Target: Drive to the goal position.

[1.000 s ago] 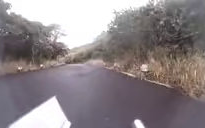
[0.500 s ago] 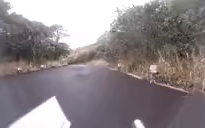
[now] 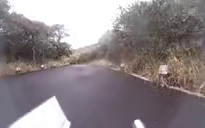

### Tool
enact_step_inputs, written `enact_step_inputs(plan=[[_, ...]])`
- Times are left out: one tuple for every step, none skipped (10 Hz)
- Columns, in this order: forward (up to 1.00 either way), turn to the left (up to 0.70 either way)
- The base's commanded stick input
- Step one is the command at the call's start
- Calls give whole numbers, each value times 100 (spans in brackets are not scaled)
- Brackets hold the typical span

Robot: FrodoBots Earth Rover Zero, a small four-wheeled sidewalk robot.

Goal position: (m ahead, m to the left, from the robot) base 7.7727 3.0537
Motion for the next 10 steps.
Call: enact_step_inputs(plan=[[100,0],[100,0],[100,0],[100,0],[100,0],[100,0],[100,0],[100,0],[100,0],[100,0]])
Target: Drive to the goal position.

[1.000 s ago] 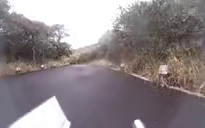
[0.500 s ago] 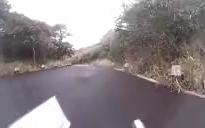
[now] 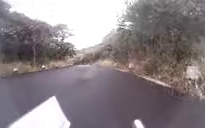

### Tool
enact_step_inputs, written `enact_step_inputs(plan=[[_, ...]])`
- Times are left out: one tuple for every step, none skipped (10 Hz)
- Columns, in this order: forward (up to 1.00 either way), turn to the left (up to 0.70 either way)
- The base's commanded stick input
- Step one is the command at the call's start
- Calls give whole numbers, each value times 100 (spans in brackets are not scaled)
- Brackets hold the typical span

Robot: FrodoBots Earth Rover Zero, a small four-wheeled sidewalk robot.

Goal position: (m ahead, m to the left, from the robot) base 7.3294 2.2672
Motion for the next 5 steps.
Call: enact_step_inputs(plan=[[100,0],[100,0],[100,0],[100,0],[100,0]])
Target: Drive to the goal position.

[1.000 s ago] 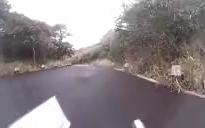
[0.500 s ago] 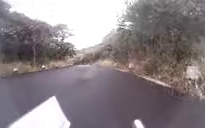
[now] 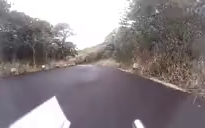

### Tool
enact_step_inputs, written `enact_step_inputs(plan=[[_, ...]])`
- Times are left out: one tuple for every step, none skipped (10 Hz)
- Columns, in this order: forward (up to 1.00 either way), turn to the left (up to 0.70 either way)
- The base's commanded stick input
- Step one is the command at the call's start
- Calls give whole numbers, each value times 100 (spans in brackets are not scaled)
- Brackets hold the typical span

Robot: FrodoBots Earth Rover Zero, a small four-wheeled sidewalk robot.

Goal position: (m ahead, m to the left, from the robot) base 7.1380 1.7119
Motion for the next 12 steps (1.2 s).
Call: enact_step_inputs(plan=[[100,0],[100,0],[100,0],[100,0],[100,0],[100,0],[100,0],[100,0],[100,0],[100,0],[100,0],[100,0]])
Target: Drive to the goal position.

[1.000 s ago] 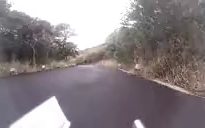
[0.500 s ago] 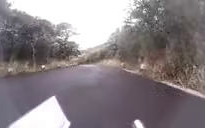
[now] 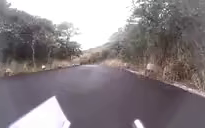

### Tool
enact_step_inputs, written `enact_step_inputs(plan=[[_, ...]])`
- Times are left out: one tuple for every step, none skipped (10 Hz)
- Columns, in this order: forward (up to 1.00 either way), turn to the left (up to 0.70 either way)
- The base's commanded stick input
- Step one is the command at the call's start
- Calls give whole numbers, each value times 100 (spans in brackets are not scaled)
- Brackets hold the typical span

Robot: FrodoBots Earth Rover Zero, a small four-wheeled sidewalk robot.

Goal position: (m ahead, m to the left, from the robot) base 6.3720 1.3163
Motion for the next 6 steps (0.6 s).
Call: enact_step_inputs(plan=[[100,0],[100,0],[100,0],[100,0],[100,0],[100,0]])
